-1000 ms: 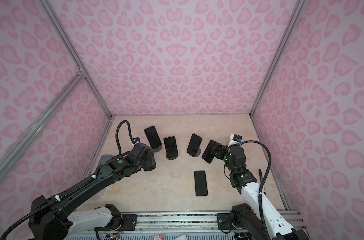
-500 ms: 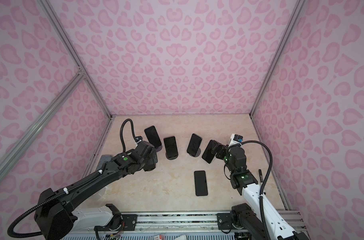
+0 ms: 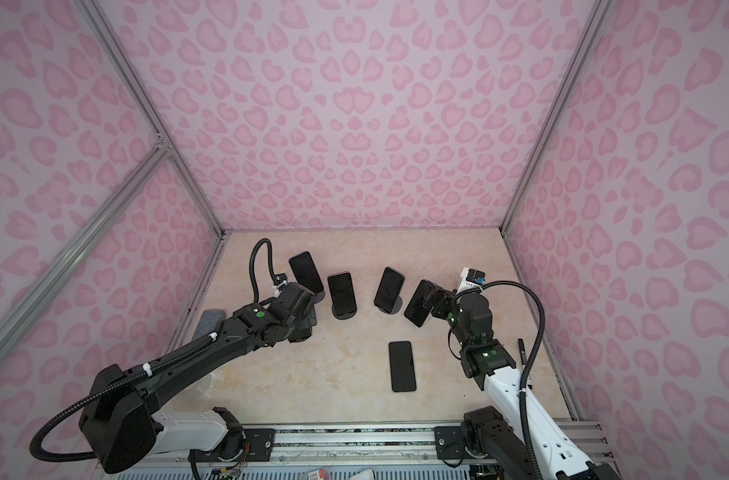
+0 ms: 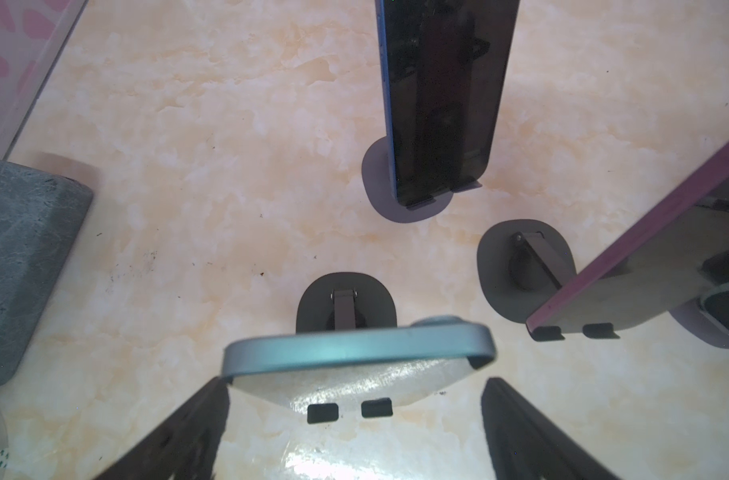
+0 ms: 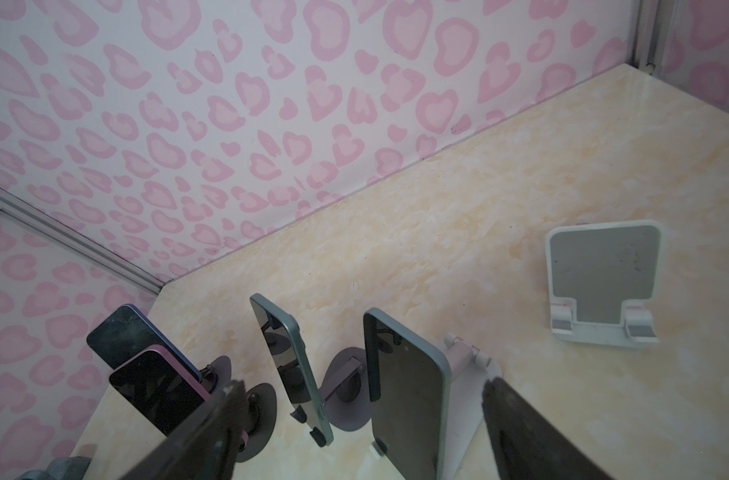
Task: Remove the phone from the phone stand
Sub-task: 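Close the left gripper on the teal-edged phone on its dark stand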
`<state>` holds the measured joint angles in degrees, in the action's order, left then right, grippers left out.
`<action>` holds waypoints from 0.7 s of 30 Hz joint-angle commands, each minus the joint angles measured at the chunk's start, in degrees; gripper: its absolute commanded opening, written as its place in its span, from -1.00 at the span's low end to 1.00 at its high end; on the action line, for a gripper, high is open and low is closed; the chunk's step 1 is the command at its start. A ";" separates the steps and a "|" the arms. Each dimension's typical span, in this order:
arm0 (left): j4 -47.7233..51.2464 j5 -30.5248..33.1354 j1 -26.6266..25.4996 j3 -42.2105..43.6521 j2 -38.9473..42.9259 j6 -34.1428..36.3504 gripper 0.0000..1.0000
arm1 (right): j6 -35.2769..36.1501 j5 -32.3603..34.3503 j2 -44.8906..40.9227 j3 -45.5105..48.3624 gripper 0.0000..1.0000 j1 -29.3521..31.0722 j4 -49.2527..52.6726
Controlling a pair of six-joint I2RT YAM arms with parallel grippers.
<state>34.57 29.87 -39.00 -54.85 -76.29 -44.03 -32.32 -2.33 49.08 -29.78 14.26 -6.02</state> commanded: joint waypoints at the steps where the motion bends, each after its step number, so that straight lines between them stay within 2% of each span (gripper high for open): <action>1: -1.10 3.64 -0.01 -0.62 -0.43 -1.22 0.95 | 0.53 0.65 0.23 -0.03 0.81 0.24 -0.32; 8: -2.78 4.51 0.01 -0.59 -1.49 -0.43 1.00 | 0.77 1.07 0.53 -0.01 0.82 0.59 -0.41; 21: -5.21 6.33 -0.01 -0.63 -2.94 1.54 0.75 | 1.03 1.78 0.58 -0.01 0.81 0.94 -0.39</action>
<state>31.00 34.22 -39.00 -54.85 -78.85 -43.18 -31.90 -1.26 49.60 -29.78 15.07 -6.04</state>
